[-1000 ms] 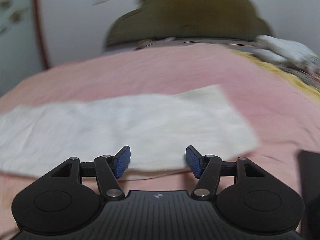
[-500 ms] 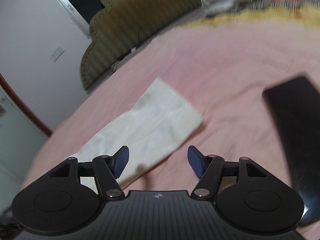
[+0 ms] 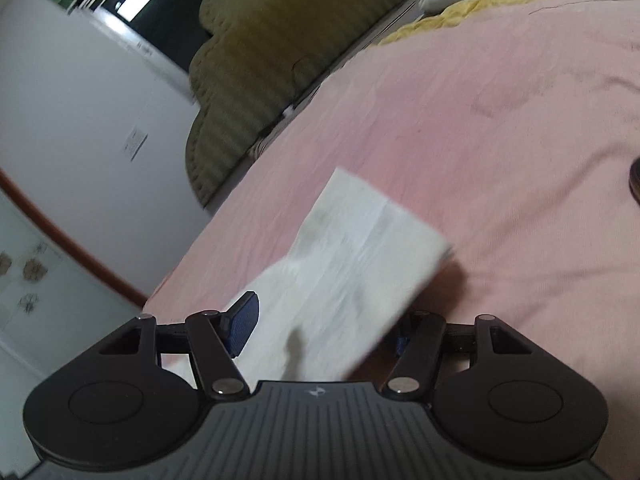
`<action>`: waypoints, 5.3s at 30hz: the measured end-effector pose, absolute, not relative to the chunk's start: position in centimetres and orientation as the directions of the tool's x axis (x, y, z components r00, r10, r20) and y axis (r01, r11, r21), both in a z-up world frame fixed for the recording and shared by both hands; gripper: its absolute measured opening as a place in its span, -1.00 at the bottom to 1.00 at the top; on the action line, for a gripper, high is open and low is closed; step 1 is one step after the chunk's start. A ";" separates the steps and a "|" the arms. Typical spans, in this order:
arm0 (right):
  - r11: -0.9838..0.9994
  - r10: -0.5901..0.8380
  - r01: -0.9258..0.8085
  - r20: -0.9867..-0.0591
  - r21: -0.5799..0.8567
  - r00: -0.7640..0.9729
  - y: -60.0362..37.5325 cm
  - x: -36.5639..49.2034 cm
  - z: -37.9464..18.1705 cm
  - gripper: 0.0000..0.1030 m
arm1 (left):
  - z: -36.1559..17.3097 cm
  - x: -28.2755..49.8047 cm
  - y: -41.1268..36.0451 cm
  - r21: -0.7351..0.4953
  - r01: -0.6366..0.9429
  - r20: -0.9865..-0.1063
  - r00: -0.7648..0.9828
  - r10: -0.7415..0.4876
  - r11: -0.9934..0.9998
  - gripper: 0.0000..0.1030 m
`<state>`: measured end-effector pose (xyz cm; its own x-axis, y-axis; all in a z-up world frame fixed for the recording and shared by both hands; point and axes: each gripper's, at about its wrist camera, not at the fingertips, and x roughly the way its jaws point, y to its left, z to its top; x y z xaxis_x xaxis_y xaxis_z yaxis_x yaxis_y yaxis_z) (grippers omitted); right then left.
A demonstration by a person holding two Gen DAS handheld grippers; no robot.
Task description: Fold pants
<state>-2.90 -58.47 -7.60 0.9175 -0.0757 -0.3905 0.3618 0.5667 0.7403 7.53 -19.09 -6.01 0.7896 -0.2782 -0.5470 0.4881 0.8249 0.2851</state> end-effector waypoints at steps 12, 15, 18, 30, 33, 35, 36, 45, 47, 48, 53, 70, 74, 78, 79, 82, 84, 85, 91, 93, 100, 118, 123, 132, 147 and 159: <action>0.675 -0.221 0.424 -0.382 0.604 0.897 -57.3 -1.0 -5.7 -0.71 | -3.6 9.8 -17.4 0.041 0.503 -0.575 0.719 -0.391 0.863 0.43; 0.870 -0.218 0.341 -0.344 0.356 0.913 -51.7 0.4 -1.9 -0.71 | -2.3 12.5 -16.1 -0.243 0.501 -0.602 0.594 -0.534 0.831 0.44; 0.964 -0.184 0.235 -0.323 0.123 0.928 -46.0 2.0 -0.2 -0.71 | -2.4 15.5 -15.4 -0.565 0.418 -0.571 0.424 -0.703 0.711 0.45; 0.996 0.015 0.014 -0.329 0.087 0.944 -37.2 2.6 -0.3 -0.71 | -5.3 20.0 -18.3 -0.921 0.132 -0.341 0.179 -0.923 0.366 0.79; 0.999 0.043 -0.038 -0.333 0.021 0.942 -35.2 2.7 0.0 -0.71 | -5.5 21.1 -17.5 -0.903 0.123 -0.380 0.215 -0.900 0.411 0.38; 0.997 0.063 -0.077 -0.338 -0.028 0.939 -33.6 2.9 0.0 -0.70 | -5.0 21.6 -16.4 -0.869 0.140 -0.432 0.253 -0.866 0.475 -0.07; 0.994 0.075 -0.096 -0.343 -0.044 0.936 -32.7 3.0 -0.1 -0.70 | -4.7 21.8 -15.8 -0.847 0.150 -0.461 0.270 -0.846 0.509 -0.33; 0.944 0.252 -0.312 -0.377 -0.109 0.891 -25.0 6.4 -0.4 -0.70 | 1.0 20.1 -11.7 -0.301 0.463 -0.679 0.510 -0.529 0.834 -0.83; 0.924 0.267 -0.349 -0.389 -0.155 0.881 -22.8 7.4 -0.7 -0.70 | 1.2 19.7 -10.8 -0.201 0.469 -0.683 0.563 -0.466 0.860 -0.82; 0.913 0.271 -0.365 -0.395 -0.183 0.878 -21.7 7.8 -0.9 -0.70 | 1.0 19.8 -10.3 -0.177 0.466 -0.685 0.574 -0.449 0.867 -0.82; 0.865 0.271 -0.413 -0.426 -0.285 0.863 -18.1 9.1 -2.3 -0.69 | -0.4 20.9 -8.3 -0.162 0.419 -0.691 0.598 -0.405 0.894 -0.73; 0.866 0.406 -0.498 -0.506 -0.055 0.761 -25.1 5.8 0.6 -0.17 | -1.4 18.3 -4.6 0.213 0.220 -0.590 0.805 -0.054 0.952 0.33; 0.946 0.265 -0.323 -0.567 -0.001 0.780 -30.5 7.3 -0.7 -0.10 | -0.6 18.9 -3.4 0.154 0.173 -0.616 0.787 -0.042 0.973 0.34; 0.952 0.247 -0.306 -0.624 0.014 0.742 -32.4 6.8 -2.5 -0.10 | -0.3 18.8 -2.7 0.099 0.145 -0.650 0.759 -0.046 0.984 0.36; 0.951 0.249 -0.308 -0.608 0.008 0.754 -32.2 6.5 -2.3 -0.10 | -0.1 18.7 -2.5 0.084 0.135 -0.654 0.755 -0.048 0.987 0.36; 0.922 0.320 -0.387 -0.535 -0.013 0.782 -28.7 5.2 -1.8 -0.11 | 1.0 18.5 -2.1 0.006 0.139 -0.653 0.750 -0.102 0.990 0.34; 0.888 0.362 -0.456 -0.524 -0.057 0.771 -25.7 5.9 -1.9 -0.12 | 1.7 18.4 -3.1 -0.020 0.186 -0.646 0.747 -0.155 0.982 0.34; 0.877 0.366 -0.473 -0.524 -0.083 0.769 -24.5 6.3 -2.2 -0.12 | 2.0 18.6 -3.9 -0.013 0.206 -0.641 0.749 -0.166 0.978 0.34; 0.874 0.390 -0.486 -0.558 -0.027 0.732 -23.0 8.1 -3.6 -0.11 | -0.2 21.6 -8.5 0.203 0.247 -0.635 0.770 -0.064 0.948 0.34; 0.870 0.409 -0.493 -0.579 0.015 0.705 -23.5 8.3 -4.4 -0.11 | -2.5 23.0 -9.0 0.255 0.237 -0.676 0.737 -0.003 0.938 0.34; 0.857 0.382 -0.503 -0.514 -0.114 0.768 -22.7 4.9 -3.7 -0.10 | -1.8 21.3 -5.3 0.116 0.158 -0.673 0.738 -0.039 0.981 0.35; 0.819 0.312 -0.477 -0.450 -0.319 0.837 -19.1 3.5 -4.7 -0.81 | -2.1 15.5 1.6 -0.620 0.093 -0.672 0.450 -0.589 0.779 0.35; 0.868 0.324 -0.452 -0.455 -0.205 0.829 -21.0 3.7 -3.6 -0.81 | -4.1 16.5 1.5 -0.732 0.018 -0.624 0.382 -0.682 0.681 0.35; 0.864 0.320 -0.456 -0.465 -0.215 0.825 -21.6 3.6 -3.6 -0.80 | -6.0 18.7 1.3 -0.844 -0.109 -0.529 0.323 -0.784 0.525 0.34; 0.921 0.351 -0.389 -0.501 0.031 0.791 -27.0 5.6 -2.5 -0.80 | -8.4 17.7 2.6 -0.838 -0.199 -0.545 0.321 -0.774 0.508 -0.93; 0.982 0.160 -0.191 -0.522 -0.007 0.838 -31.7 2.2 -3.7 -0.81 | -8.4 15.5 3.1 -0.804 -0.123 -0.587 0.315 -0.746 0.581 -0.93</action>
<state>2.20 -31.70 -3.66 0.8380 0.1595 -0.5218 -0.1909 0.9816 -0.0066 15.48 3.12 -8.35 0.3153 -0.7456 -0.5870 -0.1230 0.5812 -0.8044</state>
